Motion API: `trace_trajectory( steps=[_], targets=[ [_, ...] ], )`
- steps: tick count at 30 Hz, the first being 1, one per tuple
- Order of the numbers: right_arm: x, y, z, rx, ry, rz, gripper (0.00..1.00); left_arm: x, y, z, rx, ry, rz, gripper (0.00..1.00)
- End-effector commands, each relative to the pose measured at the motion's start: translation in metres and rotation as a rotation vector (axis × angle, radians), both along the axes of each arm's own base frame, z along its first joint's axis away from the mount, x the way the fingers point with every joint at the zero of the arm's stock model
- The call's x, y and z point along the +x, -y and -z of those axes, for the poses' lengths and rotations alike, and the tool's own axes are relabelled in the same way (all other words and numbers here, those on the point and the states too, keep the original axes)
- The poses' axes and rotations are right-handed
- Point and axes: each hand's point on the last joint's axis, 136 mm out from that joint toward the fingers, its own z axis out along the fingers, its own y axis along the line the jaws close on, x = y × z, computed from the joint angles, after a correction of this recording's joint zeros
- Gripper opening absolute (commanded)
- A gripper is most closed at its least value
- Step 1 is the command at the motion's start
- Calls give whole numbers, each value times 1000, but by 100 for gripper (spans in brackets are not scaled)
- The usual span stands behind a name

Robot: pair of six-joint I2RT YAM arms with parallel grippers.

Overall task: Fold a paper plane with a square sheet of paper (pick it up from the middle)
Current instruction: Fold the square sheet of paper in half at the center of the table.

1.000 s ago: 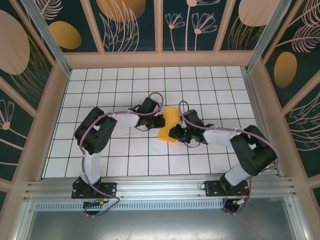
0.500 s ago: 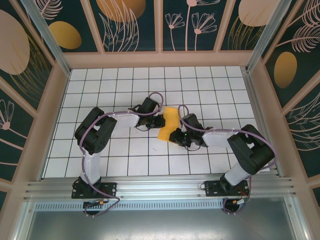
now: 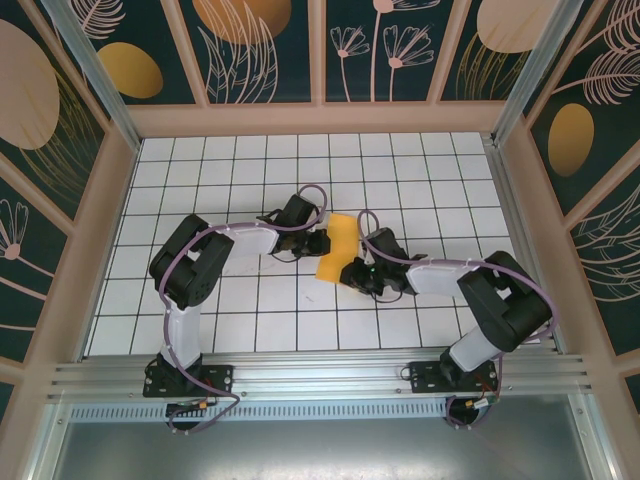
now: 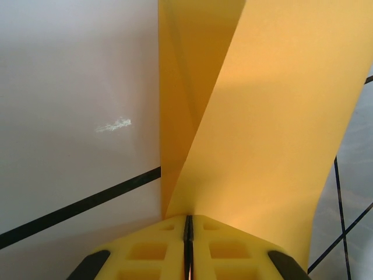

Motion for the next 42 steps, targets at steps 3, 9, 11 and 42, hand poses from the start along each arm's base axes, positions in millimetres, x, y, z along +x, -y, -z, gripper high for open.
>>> trace_trajectory(
  steps=[3,9,11,42],
  targets=[
    [40,4,-44,19,132,48,26,-25,-26,47,149,-116,4,11],
    [71,17,-56,83,176,93,26,-26,-26,48,151,-118,5,11],
    [73,16,-51,90,162,84,26,-27,-25,49,149,-122,8,11],
    [101,2,-43,73,148,34,26,-29,-28,52,167,-125,17,11]
  ],
)
